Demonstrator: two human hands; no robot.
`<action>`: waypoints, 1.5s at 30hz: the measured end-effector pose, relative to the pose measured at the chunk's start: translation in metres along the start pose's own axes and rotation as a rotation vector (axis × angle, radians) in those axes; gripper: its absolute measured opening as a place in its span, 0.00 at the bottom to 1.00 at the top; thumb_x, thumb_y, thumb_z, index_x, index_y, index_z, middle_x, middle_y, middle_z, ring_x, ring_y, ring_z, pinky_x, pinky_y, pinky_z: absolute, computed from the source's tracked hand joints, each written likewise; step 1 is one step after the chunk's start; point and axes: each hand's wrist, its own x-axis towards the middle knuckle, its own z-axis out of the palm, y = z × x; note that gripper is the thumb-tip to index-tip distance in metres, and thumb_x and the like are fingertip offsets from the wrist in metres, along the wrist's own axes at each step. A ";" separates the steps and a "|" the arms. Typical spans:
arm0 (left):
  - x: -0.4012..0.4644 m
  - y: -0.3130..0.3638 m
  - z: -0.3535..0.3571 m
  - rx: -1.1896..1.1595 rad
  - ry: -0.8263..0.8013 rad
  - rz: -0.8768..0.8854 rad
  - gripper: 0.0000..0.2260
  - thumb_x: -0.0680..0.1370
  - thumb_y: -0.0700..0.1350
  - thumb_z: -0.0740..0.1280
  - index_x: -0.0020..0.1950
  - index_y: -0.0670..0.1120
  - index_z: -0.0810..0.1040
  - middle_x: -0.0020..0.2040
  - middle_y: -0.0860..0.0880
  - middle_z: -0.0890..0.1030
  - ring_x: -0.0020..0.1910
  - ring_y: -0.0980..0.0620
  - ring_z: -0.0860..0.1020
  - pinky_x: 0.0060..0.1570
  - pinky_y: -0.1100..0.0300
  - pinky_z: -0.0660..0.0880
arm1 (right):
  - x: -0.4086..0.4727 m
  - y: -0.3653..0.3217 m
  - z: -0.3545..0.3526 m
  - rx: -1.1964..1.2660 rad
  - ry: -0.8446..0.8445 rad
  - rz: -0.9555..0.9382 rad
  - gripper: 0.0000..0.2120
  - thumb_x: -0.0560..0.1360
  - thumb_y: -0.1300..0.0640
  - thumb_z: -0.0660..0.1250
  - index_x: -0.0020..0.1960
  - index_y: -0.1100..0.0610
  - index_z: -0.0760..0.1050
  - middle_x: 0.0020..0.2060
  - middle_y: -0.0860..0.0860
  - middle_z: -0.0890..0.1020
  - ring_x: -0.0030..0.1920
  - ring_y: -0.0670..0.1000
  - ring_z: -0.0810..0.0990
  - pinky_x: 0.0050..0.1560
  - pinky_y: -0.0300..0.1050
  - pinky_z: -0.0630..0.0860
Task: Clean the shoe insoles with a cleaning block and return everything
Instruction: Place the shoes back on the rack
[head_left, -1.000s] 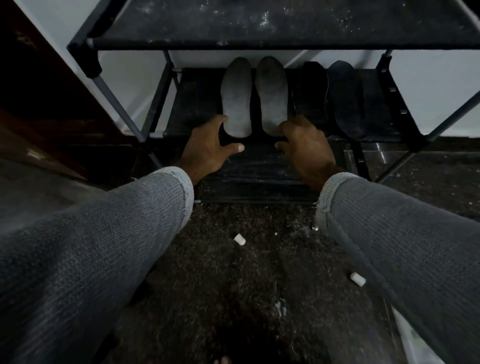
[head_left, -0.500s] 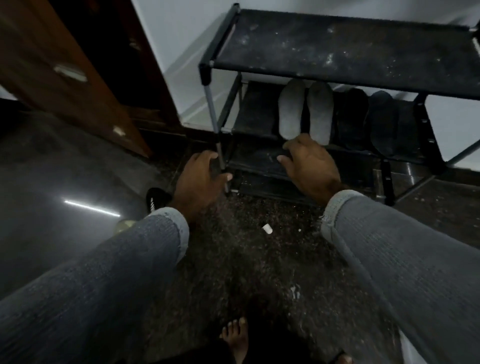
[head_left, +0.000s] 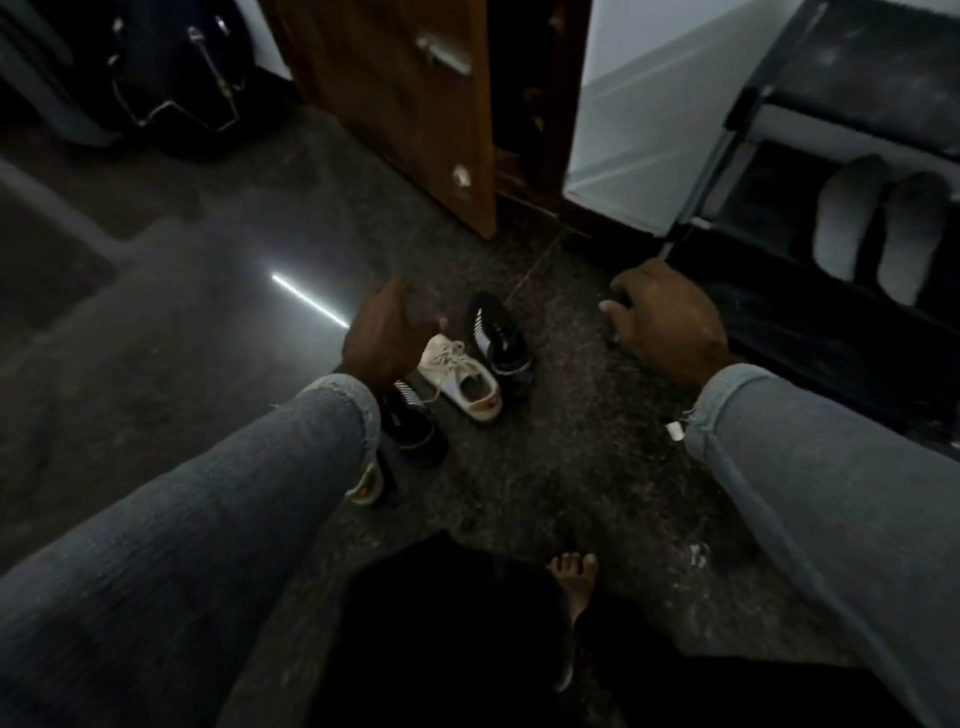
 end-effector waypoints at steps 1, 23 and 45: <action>-0.001 -0.011 -0.005 -0.004 0.007 -0.014 0.23 0.72 0.52 0.74 0.63 0.43 0.74 0.61 0.41 0.77 0.59 0.42 0.76 0.56 0.47 0.75 | 0.003 -0.010 0.003 0.003 -0.010 -0.012 0.17 0.79 0.49 0.62 0.61 0.60 0.75 0.56 0.59 0.75 0.54 0.62 0.76 0.54 0.56 0.74; 0.007 -0.093 0.115 0.073 -0.432 -0.238 0.21 0.75 0.49 0.71 0.65 0.42 0.73 0.61 0.41 0.77 0.60 0.40 0.76 0.59 0.47 0.74 | 0.008 -0.005 0.159 0.054 -0.411 0.016 0.18 0.79 0.51 0.64 0.63 0.61 0.73 0.62 0.60 0.74 0.63 0.60 0.72 0.64 0.52 0.68; 0.035 -0.185 0.233 0.149 -0.504 -0.261 0.22 0.74 0.54 0.70 0.64 0.46 0.71 0.61 0.41 0.76 0.59 0.39 0.75 0.56 0.46 0.74 | 0.069 -0.019 0.315 -0.029 -0.539 -0.052 0.18 0.78 0.51 0.64 0.65 0.58 0.71 0.62 0.58 0.72 0.61 0.60 0.73 0.60 0.53 0.73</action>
